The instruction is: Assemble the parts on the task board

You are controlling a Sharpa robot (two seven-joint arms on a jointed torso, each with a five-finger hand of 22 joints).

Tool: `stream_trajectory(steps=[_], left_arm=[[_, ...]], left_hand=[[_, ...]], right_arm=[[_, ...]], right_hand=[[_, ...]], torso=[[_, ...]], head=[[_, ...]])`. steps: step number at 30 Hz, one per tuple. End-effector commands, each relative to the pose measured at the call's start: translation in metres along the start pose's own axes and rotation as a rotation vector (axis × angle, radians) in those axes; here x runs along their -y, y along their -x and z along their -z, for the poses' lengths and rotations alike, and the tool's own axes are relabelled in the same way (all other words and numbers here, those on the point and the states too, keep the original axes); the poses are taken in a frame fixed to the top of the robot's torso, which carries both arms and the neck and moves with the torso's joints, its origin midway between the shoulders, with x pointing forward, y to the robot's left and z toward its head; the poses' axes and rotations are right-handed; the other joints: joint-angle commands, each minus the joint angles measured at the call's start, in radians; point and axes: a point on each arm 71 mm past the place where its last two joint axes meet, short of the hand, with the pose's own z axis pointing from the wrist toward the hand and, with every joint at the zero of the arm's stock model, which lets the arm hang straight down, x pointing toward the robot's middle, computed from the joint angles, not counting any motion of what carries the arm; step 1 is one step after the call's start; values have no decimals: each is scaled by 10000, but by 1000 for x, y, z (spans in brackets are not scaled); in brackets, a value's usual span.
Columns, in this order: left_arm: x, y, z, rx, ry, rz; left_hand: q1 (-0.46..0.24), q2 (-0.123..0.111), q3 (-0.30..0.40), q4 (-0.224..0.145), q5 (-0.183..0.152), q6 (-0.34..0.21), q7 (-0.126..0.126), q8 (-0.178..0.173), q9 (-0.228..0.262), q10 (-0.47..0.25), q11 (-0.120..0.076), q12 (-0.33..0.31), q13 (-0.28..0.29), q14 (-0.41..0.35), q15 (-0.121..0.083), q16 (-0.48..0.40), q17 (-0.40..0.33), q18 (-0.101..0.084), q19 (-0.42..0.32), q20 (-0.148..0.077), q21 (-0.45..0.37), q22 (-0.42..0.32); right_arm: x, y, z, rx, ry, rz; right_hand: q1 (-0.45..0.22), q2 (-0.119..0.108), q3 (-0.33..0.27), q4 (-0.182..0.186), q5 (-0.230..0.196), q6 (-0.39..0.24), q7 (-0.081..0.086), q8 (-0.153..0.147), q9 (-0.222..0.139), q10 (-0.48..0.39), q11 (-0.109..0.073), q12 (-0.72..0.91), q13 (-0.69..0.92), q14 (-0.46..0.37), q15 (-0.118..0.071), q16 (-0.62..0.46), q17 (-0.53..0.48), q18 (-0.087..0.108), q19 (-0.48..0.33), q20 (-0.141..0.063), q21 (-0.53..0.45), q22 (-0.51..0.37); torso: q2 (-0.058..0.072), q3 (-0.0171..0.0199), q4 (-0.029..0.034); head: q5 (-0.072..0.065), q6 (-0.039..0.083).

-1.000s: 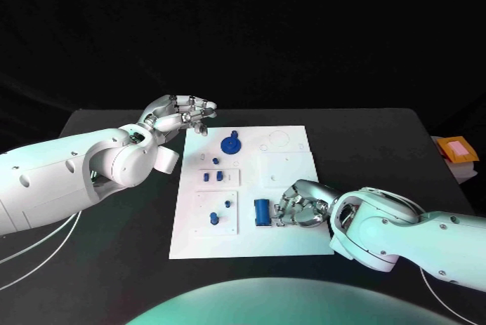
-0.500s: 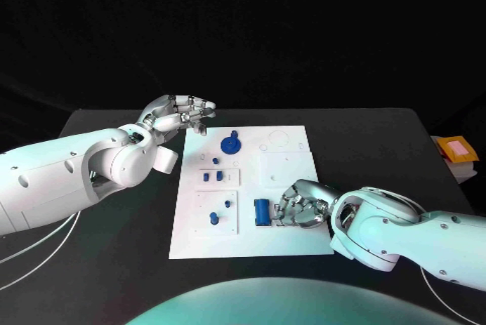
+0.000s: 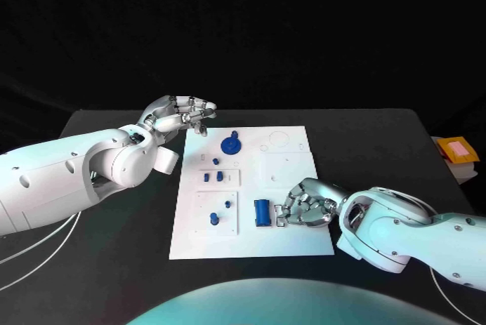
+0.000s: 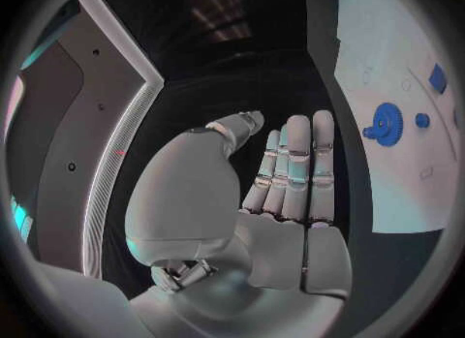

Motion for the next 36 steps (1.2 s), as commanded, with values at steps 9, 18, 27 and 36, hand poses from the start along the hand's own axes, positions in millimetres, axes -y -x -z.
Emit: stream_trajectory(steps=[9,18,27,36], left_arm=[[1,-2,0,-116,-155,38],[0,-3,-1,-143,-157,48],[0,-3,-1,-157,-153,54],[0,-2,0,-132,-143,47]], left_hand=[[50,45,20,25,33,-67,212,58,24,-92,0,75,14,-47,6,41,15,143,28,21,-36,-17],[50,45,20,25,33,-67,212,58,24,-92,0,75,14,-47,6,41,15,143,28,21,-36,-17],[50,45,20,25,33,-67,212,58,24,-92,0,75,14,-47,6,41,15,143,28,21,-36,-17],[50,45,20,25,33,-67,212,58,24,-92,0,75,14,-47,6,41,15,143,28,21,-36,-17]], right_arm=[[19,47,18,1617,-82,644],[44,59,32,2121,-872,2037],[52,36,32,1667,-1266,2106],[53,19,27,1254,-1406,2035]], right_hand=[[-67,-301,228,-3,-137,-1088,636,-1021,-371,702,519,-325,2240,918,413,-51,2023,-75,925,308,-268,2542],[-290,-327,130,46,-558,-995,729,-1350,-468,623,621,-438,2154,913,518,-55,2011,-71,920,443,-278,2539],[-542,-277,13,67,-607,-714,662,-1371,-448,615,570,-455,2141,910,486,-60,2001,-69,918,450,-286,2537],[-757,-218,-85,77,-614,-606,627,-1406,-440,609,541,-469,2131,909,463,-63,1997,-65,912,434,-303,2532]], torso=[[-3,-10,0],[-4,-6,-19],[1,-6,12],[13,-15,14]], head=[[-161,50],[-280,100],[-300,107],[-269,59]])
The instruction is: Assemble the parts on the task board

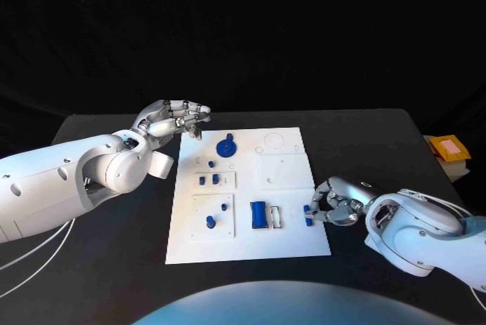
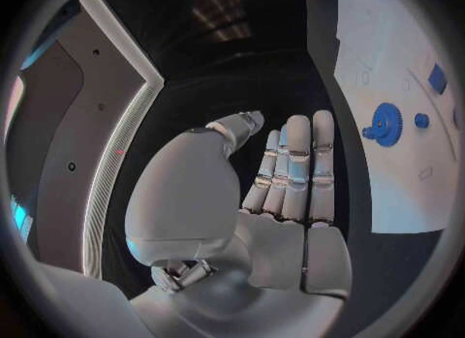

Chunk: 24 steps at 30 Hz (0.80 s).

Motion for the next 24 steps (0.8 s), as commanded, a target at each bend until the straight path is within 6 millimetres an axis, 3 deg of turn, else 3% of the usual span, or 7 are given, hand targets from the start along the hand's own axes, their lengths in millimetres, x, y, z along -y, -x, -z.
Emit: stream_trajectory(steps=[1,11,15,24], left_arm=[[1,-1,0,-121,-136,39],[1,0,1,-98,-131,32],[1,0,1,-97,-130,32],[1,0,1,-94,-122,31]], left_hand=[[50,45,20,25,33,-67,212,58,10,-91,0,29,16,-47,7,41,16,143,28,21,-36,-10],[50,45,20,25,33,-67,212,58,10,-91,0,29,16,-47,7,41,16,143,28,21,-36,-10],[50,45,20,25,33,-67,212,58,10,-91,0,29,16,-47,7,41,16,143,28,21,-36,-10],[49,45,17,41,32,-76,213,69,23,-103,0,47,19,-48,8,48,16,142,33,22,-40,-14]], right_arm=[[0,-4,-1,-150,-137,305],[-3,-13,-5,-472,-130,490],[-5,-17,-6,-516,-96,662],[-10,-22,-9,-551,35,1360]], right_hand=[[-97,9,-71,-18,-66,87,-26,-68,15,606,-2,-59,2134,892,11,-65,1993,-65,912,35,-53,2528],[4,25,-91,-93,-98,250,-102,-41,56,612,-66,-54,2138,893,-39,-63,2000,-66,914,0,-49,2529],[466,1,23,-250,-101,339,-162,-41,93,625,-122,-39,2151,896,-90,-60,2013,-69,919,-48,-37,2533],[1914,-23,937,-1051,34,594,-285,-92,121,640,-242,-20,2172,907,-206,-45,2067,-87,950,-165,44,2557]], torso=[[6,-4,-2],[-2,5,-3],[-1,4,-13],[-3,8,-6]], head=[[22,-31],[53,-51],[53,-49],[23,-72]])
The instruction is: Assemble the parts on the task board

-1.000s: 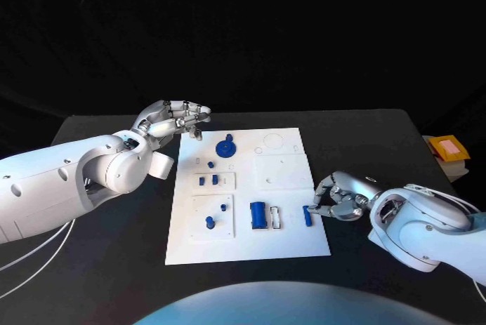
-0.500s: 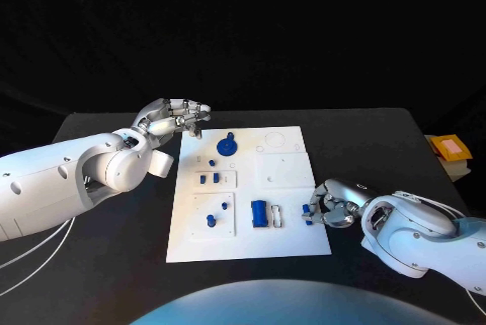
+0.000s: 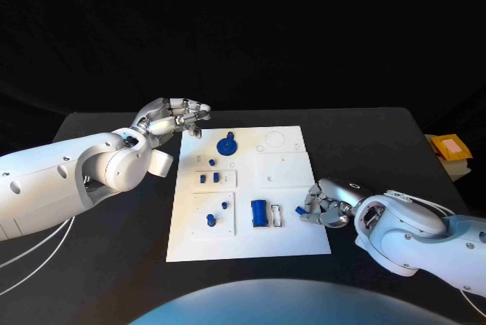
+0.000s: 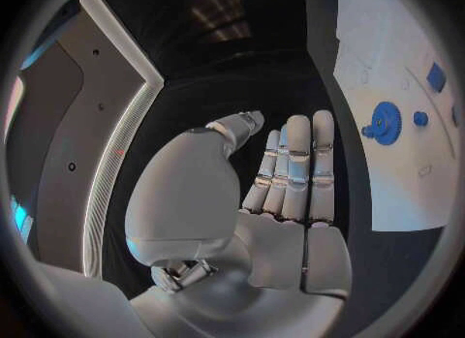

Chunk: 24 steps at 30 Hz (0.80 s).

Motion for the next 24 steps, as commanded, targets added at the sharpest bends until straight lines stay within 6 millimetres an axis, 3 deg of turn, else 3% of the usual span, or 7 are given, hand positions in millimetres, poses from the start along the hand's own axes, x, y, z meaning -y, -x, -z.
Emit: stream_trajectory(steps=[1,12,13,15,20,24], left_arm=[[1,-2,0,-126,-128,40],[1,-2,0,-127,-121,41],[1,-2,0,-126,-121,41],[1,-2,0,-126,-121,40],[1,-2,0,-133,-119,43],[1,-3,0,-136,-118,43]], left_hand=[[49,45,17,41,32,-76,213,69,8,-103,0,47,9,-48,8,48,17,143,33,22,-40,-15],[49,45,17,41,32,-76,213,69,8,-103,0,47,9,-48,8,48,17,143,33,22,-40,-15],[49,45,17,41,32,-76,213,69,8,-103,0,47,9,-48,8,48,17,143,33,22,-40,-15],[49,45,17,41,32,-76,213,69,8,-103,0,47,9,-48,8,48,17,143,33,22,-40,-15],[49,45,17,41,32,-76,213,69,8,-103,0,47,9,-48,8,48,17,143,33,22,-40,-15],[63,48,23,41,34,-81,212,75,16,-110,-1,58,10,-50,7,51,17,143,36,21,-41,-16]], right_arm=[[5,-11,0,-549,-302,883],[2,-13,0,-611,-303,1335],[2,-12,0,-582,-301,1338],[1,-12,0,-490,-286,1309],[-3,-10,2,-373,-320,628],[-8,-2,3,-188,-281,54]], right_hand=[[429,51,409,-223,284,135,1,-96,-44,620,-72,-27,2162,940,-91,-47,2065,-86,947,-93,39,2559],[229,-137,701,-228,564,161,34,-181,-70,598,-43,-58,2142,939,-63,-50,2062,-81,938,-74,15,2552],[192,-154,795,-233,700,175,30,-188,-66,601,-47,-53,2146,940,-63,-49,2067,-82,939,-73,17,2553],[147,-204,1216,-362,1447,233,4,-170,-14,607,-73,-48,2152,939,-85,-52,2063,-84,944,-88,30,2556],[-49,132,1981,-582,1932,67,-11,25,261,687,-112,48,2224,952,-118,-32,2118,-105,981,-129,126,2583],[-547,148,2350,-629,1964,-41,-28,192,488,734,-109,108,2269,959,-120,-22,2146,-123,1013,-124,211,2608]], torso=[[-2,-2,-5],[-1,1,-5],[-1,1,-5],[-2,2,-6],[2,4,-2],[-2,2,2]], head=[[-20,-11],[-30,-16],[-30,-16],[-33,-21],[-47,-25],[-54,-24]])
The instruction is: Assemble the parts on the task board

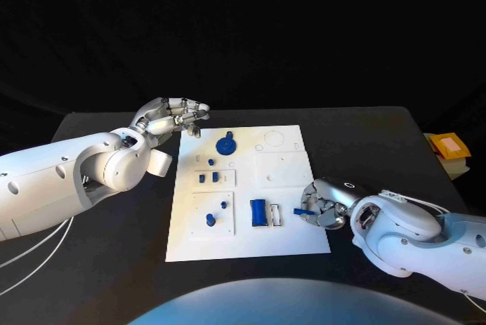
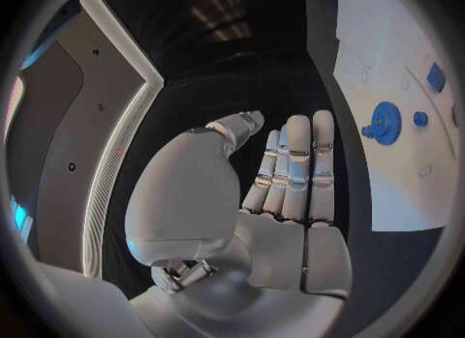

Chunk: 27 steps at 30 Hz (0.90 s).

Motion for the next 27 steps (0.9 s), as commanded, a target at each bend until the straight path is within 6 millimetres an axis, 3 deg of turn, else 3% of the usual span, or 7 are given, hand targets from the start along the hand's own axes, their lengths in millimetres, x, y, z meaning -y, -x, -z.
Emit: stream_trajectory(steps=[1,11,18,21,27], left_arm=[[1,-3,-1,-134,-120,42],[1,-4,-1,-172,-103,53],[1,-4,-1,-188,-103,56],[1,-4,-1,-195,-101,57],[1,-4,0,-193,-95,55]], left_hand=[[63,48,23,40,34,-81,212,59,15,-96,1,58,11,-50,7,51,16,143,36,22,-40,-17],[63,48,23,40,34,-81,212,59,15,-96,1,58,11,-50,7,51,16,143,36,22,-40,-17],[76,49,29,37,36,-84,212,63,19,-100,0,63,12,-52,6,52,16,144,37,21,-40,-17],[76,49,29,37,36,-84,212,63,19,-100,0,63,12,-52,6,52,16,144,37,21,-40,-17],[76,49,29,37,36,-84,212,63,19,-100,0,63,12,-52,6,52,16,144,37,21,-40,-17]], right_arm=[[1,2,0,-255,-443,-679],[-19,16,-1,-497,-188,-2292],[-30,12,-8,-1009,-37,-2729],[-31,9,-11,-1238,-77,-2700],[-31,-1,-15,-1671,-193,-2663]], right_hand=[[-375,129,989,-789,-7,-77,-28,165,240,745,-40,70,2284,959,-54,-23,2135,-126,1017,-55,67,2604],[-714,124,1194,-789,108,-102,-44,225,342,794,-57,146,2342,964,-69,-17,2152,-122,1011,-70,50,2599],[-1140,39,1204,-685,149,-80,-68,265,412,819,-72,186,2372,964,-80,-16,2152,-121,1009,-79,45,2597],[-1386,-11,1133,-623,472,-64,-80,279,449,821,-84,187,2375,963,-93,-17,2151,-118,1003,-92,31,2593],[-1839,-15,930,-372,219,-7,-92,269,468,849,-89,235,2411,967,-96,-12,2166,-118,1003,-96,31,2593]], torso=[[-1,-4,9],[0,-7,14],[5,-11,4],[2,-13,17],[4,-11,1]], head=[[-13,-2],[-22,-29],[2,-31],[9,-31],[30,-31]])
